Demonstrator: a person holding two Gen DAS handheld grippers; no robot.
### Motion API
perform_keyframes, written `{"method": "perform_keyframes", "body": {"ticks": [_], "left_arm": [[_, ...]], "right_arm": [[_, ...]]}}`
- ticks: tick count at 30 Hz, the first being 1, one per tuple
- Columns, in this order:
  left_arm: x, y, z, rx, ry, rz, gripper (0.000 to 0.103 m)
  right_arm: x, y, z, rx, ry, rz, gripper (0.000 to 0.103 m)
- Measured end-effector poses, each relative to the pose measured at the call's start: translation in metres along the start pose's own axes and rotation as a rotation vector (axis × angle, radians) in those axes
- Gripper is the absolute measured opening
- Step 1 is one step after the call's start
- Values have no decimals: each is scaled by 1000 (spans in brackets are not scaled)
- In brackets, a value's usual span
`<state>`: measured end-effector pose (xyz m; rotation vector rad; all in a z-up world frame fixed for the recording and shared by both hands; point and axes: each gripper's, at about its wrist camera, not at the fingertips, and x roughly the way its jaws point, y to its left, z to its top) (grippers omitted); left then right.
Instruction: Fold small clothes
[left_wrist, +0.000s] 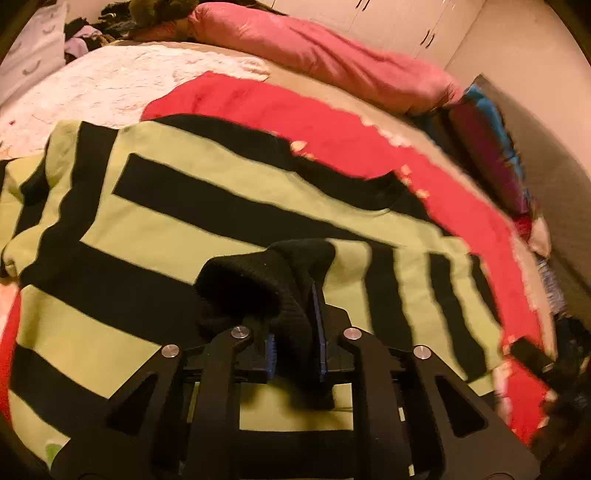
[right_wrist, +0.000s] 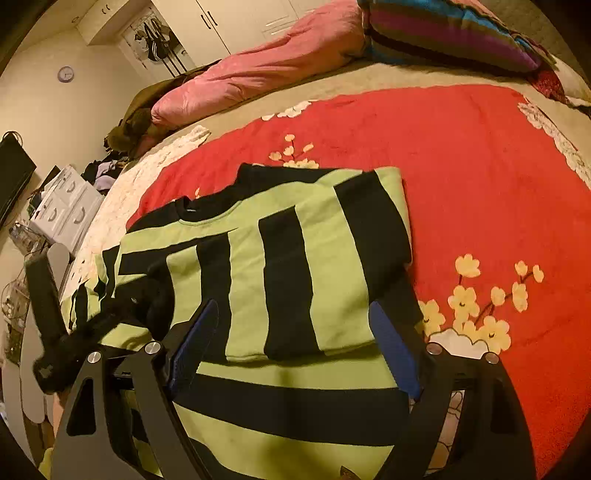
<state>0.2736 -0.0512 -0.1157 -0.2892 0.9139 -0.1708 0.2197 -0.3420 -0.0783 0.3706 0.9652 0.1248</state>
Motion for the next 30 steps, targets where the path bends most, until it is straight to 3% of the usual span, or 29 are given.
{"method": "perform_keyframes", "body": {"ticks": [5,10,17,22,27,30], "left_arm": [[-34,0,21,45,-140,30,7],[-48,15,42,78,-234,155,7],[-23,57,36,10,-158,187,7],[-19,64,33,7,-153,198,9],[-18,72,32,12,-139,237,22],[-26,82,33,-7,-158,250,36]], "right_arm": [[2,1,-1,5,0,3,83],[8,11,-3,-20,17,10,83],[14,23,-5,-69,17,-18,83],[18,31,1,-102,-6,-41,83],[31,39,10,-123,-11,-59,83],[43,42,12,-150,0,-91,83]]}}
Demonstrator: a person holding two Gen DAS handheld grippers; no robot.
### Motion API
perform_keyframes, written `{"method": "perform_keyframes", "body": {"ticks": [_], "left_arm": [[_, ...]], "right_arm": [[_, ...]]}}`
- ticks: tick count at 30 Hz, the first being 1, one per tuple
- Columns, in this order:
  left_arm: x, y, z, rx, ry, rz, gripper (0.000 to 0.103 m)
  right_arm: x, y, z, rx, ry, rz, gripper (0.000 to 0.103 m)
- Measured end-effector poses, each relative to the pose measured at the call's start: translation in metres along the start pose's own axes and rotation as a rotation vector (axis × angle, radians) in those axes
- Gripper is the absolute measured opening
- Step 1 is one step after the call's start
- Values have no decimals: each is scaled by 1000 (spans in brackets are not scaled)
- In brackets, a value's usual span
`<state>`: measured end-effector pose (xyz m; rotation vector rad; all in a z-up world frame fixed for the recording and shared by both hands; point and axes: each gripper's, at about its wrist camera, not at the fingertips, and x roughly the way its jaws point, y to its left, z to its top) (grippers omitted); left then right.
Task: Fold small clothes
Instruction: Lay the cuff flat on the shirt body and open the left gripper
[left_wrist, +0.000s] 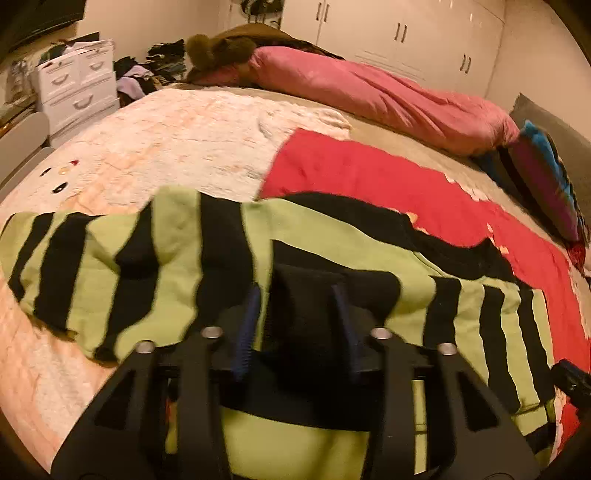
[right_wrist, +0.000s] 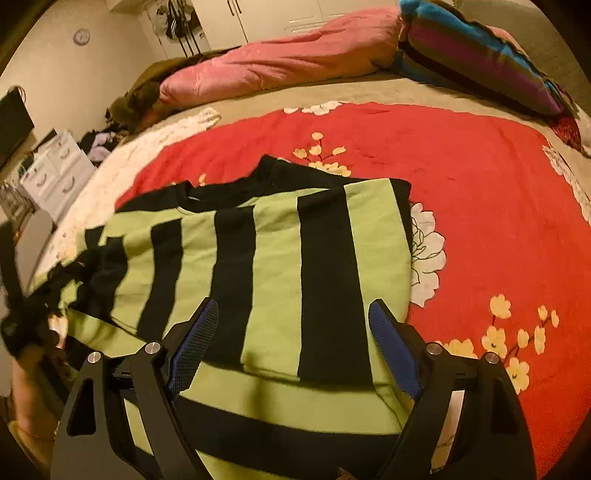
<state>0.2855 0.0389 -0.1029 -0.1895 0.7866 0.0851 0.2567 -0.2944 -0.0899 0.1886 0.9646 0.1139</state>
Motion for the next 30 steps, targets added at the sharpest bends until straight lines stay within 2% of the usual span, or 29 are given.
{"method": "perform_keyframes", "body": {"ticks": [4,7,10,13,15,18,23,26,30], "left_arm": [[-11,33,2,-101,-35,19,37],[-22,45,4,-156,-73,24,35],[-39,33,8,-116,-136,-2,28],[-51,7,10,-35,-171,-64,28],[-49,-9,7,18,-154,-82,28],[-27,-31,-2,119,-49,-85,28],[11,-39,-18,169,96,-38,34],[17,-35,-20,159,104,-39,34],[12,-34,-18,150,94,-55,38]], "right_arm": [[19,-6,-4,-2,58,-54,83],[26,-13,-8,22,81,-51,83],[21,-11,-10,22,66,-40,83],[10,-8,-10,25,26,-14,83],[5,-4,-9,13,2,-6,83],[5,-3,-7,6,-3,-11,83],[16,-10,-10,28,39,-29,83],[23,-14,-12,44,71,-36,83],[23,-11,-11,38,68,-35,85]]}}
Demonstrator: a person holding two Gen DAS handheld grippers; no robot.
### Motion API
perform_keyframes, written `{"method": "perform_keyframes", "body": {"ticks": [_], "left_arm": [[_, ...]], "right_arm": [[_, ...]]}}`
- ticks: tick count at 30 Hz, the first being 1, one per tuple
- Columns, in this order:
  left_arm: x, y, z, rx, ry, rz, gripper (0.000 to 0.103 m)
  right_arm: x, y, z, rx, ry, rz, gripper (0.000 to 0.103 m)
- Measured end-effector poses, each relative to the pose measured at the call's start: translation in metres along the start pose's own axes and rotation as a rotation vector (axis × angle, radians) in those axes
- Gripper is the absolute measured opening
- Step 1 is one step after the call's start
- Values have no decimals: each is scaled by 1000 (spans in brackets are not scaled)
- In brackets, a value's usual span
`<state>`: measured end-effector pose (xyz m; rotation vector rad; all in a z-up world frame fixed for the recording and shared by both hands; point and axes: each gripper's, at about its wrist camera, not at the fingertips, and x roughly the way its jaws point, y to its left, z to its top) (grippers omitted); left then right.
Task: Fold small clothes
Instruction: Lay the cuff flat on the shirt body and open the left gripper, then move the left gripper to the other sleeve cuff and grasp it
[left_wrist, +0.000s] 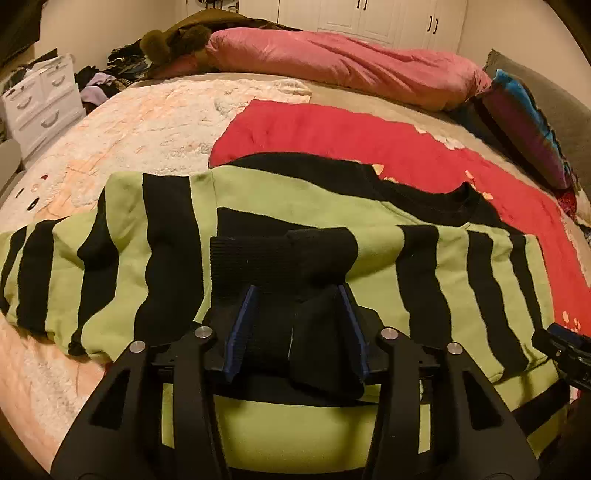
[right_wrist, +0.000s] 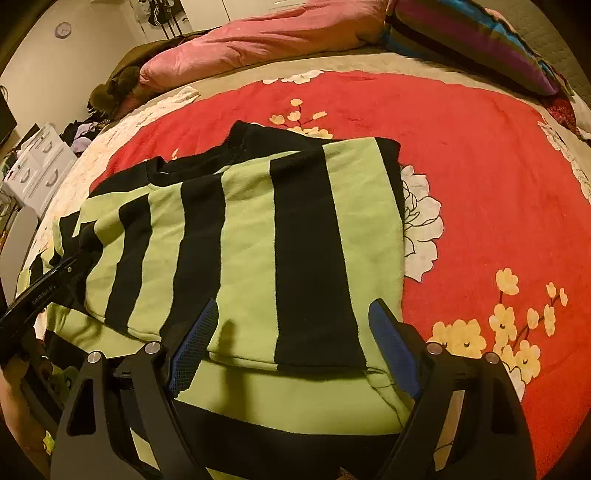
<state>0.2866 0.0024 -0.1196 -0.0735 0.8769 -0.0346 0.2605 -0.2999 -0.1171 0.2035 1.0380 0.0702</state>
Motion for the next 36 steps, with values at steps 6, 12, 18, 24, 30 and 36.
{"method": "perform_keyframes", "body": {"ticks": [6,12,18,24,30,36], "left_arm": [[-10,1,4,-9,-41,-32,49],[-20,3,8,-15,-73,-23,65],[-30,4,12,-18,-105,-10,81],[-34,7,13,-28,-117,6,93],[-41,10,15,-35,-128,19,93],[-53,24,15,-86,-143,35,93]], "right_arm": [[-10,1,2,22,-27,33,91],[-22,2,4,50,-57,43,97],[-29,4,7,45,-81,25,99],[-34,10,8,32,-96,14,99],[-38,18,8,16,-101,28,99],[-45,32,9,-16,-115,41,99]]}}
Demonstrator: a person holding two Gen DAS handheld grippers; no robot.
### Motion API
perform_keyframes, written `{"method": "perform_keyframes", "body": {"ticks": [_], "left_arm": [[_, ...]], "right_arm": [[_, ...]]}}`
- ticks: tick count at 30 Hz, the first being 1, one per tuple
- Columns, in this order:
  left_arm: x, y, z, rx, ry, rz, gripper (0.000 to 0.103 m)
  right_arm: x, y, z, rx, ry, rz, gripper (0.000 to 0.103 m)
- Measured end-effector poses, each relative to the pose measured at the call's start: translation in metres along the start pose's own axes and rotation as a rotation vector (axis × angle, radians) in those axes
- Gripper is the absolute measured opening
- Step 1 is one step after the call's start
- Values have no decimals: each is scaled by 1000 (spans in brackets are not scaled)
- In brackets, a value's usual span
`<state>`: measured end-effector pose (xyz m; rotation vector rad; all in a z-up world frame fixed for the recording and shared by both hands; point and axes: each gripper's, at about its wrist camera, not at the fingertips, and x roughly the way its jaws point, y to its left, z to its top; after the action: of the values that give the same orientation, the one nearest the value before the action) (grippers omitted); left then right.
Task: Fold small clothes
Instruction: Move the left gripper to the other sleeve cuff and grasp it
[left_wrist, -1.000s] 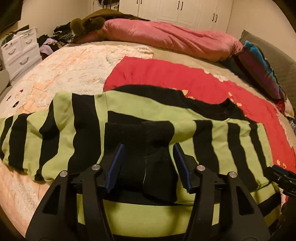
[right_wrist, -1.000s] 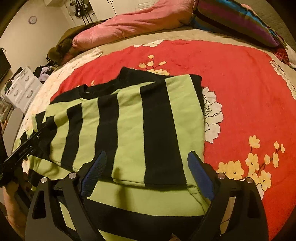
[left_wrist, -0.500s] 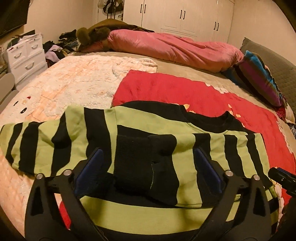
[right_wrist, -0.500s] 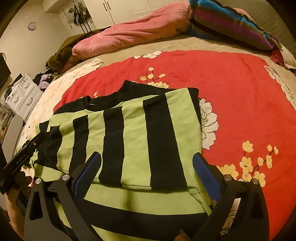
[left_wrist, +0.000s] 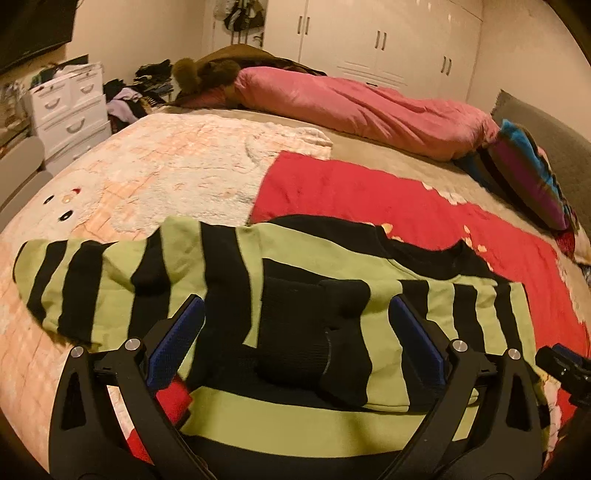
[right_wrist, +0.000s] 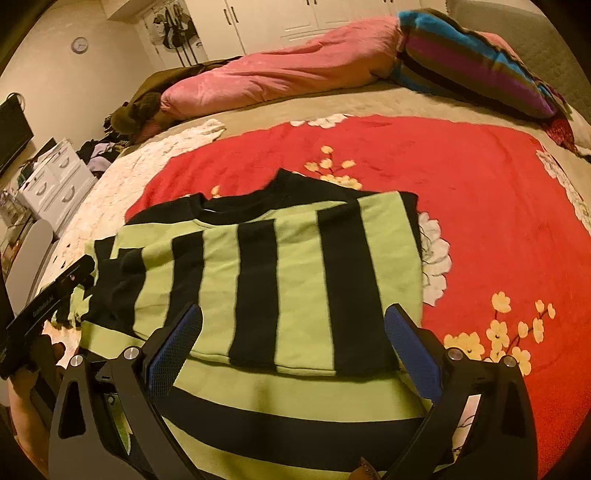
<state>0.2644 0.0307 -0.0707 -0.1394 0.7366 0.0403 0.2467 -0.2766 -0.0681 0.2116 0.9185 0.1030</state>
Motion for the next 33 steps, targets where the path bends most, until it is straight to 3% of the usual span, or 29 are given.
{"method": "perform_keyframes", "body": {"ticks": [7,14,27,33], "left_arm": [[-19,14,3,-40,-17,59,93],[-49,36,4,-136,-25,17,94],[-73,90,10,-170,-12,54,94],[-75,120,8,-171,7,110,94]], "right_arm": [[-8,24,4,-43,-18,39,99],[-19,42,9,-66,-41,72,99],[-34,79,20,-109,-70,136,99],[-33,105,23,-147,-67,156,99]]}}
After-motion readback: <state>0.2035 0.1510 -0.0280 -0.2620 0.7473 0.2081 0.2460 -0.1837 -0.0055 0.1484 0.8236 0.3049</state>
